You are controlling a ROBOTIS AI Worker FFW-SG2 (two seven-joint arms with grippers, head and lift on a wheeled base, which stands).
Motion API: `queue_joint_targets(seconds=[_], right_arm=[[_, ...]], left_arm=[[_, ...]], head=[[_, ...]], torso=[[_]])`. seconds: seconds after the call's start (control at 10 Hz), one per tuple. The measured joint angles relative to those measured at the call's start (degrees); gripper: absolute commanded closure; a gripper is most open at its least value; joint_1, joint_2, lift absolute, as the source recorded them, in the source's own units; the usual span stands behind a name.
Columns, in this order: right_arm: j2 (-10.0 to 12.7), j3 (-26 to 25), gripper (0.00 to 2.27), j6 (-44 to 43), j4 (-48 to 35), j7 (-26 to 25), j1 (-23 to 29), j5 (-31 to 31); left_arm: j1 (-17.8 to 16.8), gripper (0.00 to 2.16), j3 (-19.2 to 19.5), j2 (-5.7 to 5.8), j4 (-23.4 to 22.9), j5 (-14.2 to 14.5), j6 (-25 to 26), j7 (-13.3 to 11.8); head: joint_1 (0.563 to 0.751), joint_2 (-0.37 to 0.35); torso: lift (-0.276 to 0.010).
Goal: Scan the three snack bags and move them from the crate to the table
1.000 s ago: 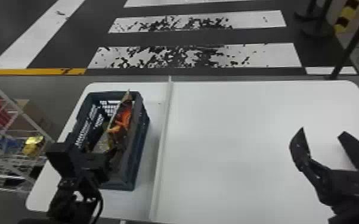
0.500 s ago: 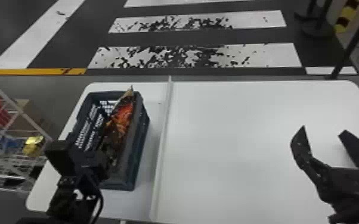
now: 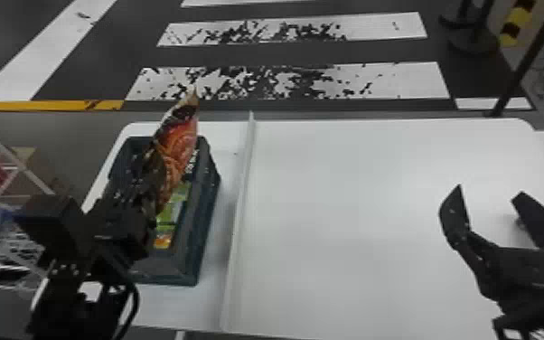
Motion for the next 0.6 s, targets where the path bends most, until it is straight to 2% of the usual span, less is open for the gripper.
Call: queue_joint_targets(seconds=[0.2, 0.3, 0.4, 0.6], right_arm=[[0.00, -0.32, 0.09, -0.97, -0.11, -0.61, 0.00, 0.00], [0.00, -0.46, 0.09, -1.30, -0.39, -0.67, 0.04, 0.00], [0.00, -0.60, 0.09, -1.37, -0.61, -0.67, 0.07, 0.00], [-0.03, -0.85, 0.09, -1.38, -0.86, -0.67, 0.01, 0.00]], left_arm=[[0.86, 2.13, -1.99, 0.00, -6.11, 0.15, 5.66, -0.33], [0.80, 2.13, -4.50, 0.09, -7.39, 0.17, 6.79, -1.31], [0.39, 2.14, -7.40, 0.27, -7.56, 0.15, 7.33, -2.60], [-1.15, 2.14, -13.39, 0.92, -7.02, 0.04, 9.59, -3.73]], head=[[0.695, 0.039], [0.695, -0.001], [0.695, -0.022], [0.695, -0.117]], torso=[[-0.062], [-0.062], [-0.062], [-0.062]])
